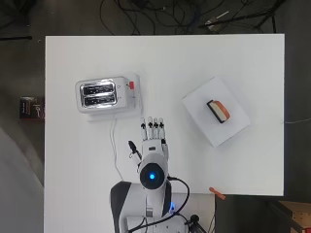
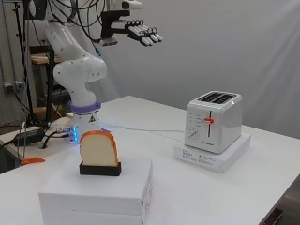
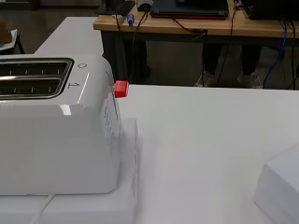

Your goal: Teleoperate dual arm-hand system to toast a bread

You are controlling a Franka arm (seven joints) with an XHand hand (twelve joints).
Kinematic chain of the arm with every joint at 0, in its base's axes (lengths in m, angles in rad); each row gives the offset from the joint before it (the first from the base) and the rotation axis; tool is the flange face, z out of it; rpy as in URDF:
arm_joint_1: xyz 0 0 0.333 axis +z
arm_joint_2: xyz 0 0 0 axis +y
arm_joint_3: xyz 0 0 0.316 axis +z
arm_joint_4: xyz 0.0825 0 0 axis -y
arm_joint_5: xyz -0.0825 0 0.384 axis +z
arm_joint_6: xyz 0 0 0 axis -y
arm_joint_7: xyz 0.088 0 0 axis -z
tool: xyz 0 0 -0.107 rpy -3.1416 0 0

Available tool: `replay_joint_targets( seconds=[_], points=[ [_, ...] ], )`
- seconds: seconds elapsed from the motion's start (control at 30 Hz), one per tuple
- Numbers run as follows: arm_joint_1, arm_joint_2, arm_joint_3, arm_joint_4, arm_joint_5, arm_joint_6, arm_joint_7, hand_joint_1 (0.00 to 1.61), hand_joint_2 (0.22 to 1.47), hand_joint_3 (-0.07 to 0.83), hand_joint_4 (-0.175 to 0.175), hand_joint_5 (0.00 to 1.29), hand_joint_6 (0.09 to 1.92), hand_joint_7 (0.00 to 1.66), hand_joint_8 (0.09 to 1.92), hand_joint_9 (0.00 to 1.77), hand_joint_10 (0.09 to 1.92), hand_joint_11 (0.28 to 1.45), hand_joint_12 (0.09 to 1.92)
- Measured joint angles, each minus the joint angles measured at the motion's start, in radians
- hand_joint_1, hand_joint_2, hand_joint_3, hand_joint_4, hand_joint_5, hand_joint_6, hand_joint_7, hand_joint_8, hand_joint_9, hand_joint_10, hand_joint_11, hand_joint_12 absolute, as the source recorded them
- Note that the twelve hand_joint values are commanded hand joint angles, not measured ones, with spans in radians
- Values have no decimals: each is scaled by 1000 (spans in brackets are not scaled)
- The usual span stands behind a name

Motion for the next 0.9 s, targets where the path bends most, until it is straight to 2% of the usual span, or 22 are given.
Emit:
replay_joint_targets(
  seconds=[0.1, 0.17, 0.23, 0.3, 0.4, 0.53, 0.63, 0.77, 0.9],
  points=[
    [-2, -105, -21, -110, -7, 63, -37, 277, 1144, 12, -14, 294, 87, 382, 87, 518, 87, 481, 87],
    [-3, -164, -38, -177, -9, 71, -54, 238, 1179, 18, -51, 303, 87, 392, 87, 529, 87, 490, 87],
    [-5, -178, -51, -200, -15, 68, -58, 208, 1208, 23, -74, 309, 87, 396, 87, 533, 87, 492, 87],
    [-7, -134, -70, -163, -20, 44, -55, 194, 1219, 20, -65, 332, 87, 394, 87, 518, 87, 478, 87],
    [-13, 7, -108, -25, -38, 3, -44, 182, 1219, 10, -25, 350, 87, 367, 87, 476, 87, 471, 87],
    [-27, 255, -173, 208, -73, -55, 6, 175, 1243, 3, 20, 417, 87, 423, 87, 598, 87, 568, 87],
    [-44, 452, -262, 342, -96, -66, 45, 188, 1245, 0, 30, 455, 87, 520, 87, 684, 87, 609, 87],
    [-72, 648, -349, 422, -110, -59, 71, 129, 1227, -1, 28, 488, 87, 619, 87, 837, 87, 717, 87],
    [-58, 772, -431, 483, -140, -57, 91, 34, 1203, -4, 29, 513, 87, 698, 87, 933, 87, 734, 87]
  ],
)
